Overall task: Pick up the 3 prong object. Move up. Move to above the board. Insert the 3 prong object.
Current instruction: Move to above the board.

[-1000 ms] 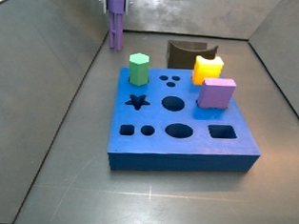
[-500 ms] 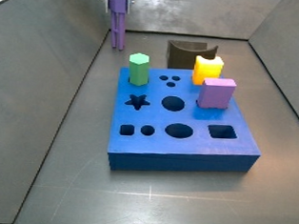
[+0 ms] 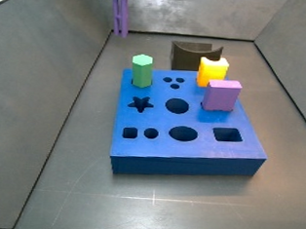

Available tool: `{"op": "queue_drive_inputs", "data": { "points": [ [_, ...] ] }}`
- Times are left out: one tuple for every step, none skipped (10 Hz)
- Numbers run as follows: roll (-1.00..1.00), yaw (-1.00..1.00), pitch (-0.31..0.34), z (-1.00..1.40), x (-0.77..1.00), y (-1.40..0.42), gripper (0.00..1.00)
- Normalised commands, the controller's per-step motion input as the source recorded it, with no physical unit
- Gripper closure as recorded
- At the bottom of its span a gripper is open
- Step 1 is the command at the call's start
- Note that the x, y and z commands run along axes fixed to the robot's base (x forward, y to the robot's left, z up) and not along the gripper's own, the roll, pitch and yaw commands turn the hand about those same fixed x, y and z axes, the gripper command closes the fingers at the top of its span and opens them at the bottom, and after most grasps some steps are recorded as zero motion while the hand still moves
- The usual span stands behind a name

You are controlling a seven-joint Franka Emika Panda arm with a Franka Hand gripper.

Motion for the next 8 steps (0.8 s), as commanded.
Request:
{"op": "queue_drive_inputs", "data": {
  "points": [
    [-0.29, 0.11, -0.244, 1.0, 0.04, 0.17, 1.0],
    [-0.29, 0.1, -0.222, 1.0, 0.04, 0.17, 1.0],
    [-0.29, 0.06, -0.148, 1.0, 0.03, 0.16, 1.0],
    [-0.26, 0.03, -0.087, 1.0, 0.03, 0.15, 1.0],
    [-0.24, 0.01, -0.048, 1.0, 0.03, 0.15, 1.0],
    [-0.21, -0.01, 0.015, 1.0, 0.04, 0.14, 1.0],
    [-0.19, -0.02, 0.034, 1.0, 0.04, 0.14, 1.0],
    [-0.17, -0.03, 0.043, 1.0, 0.04, 0.14, 1.0]
  ]
}}
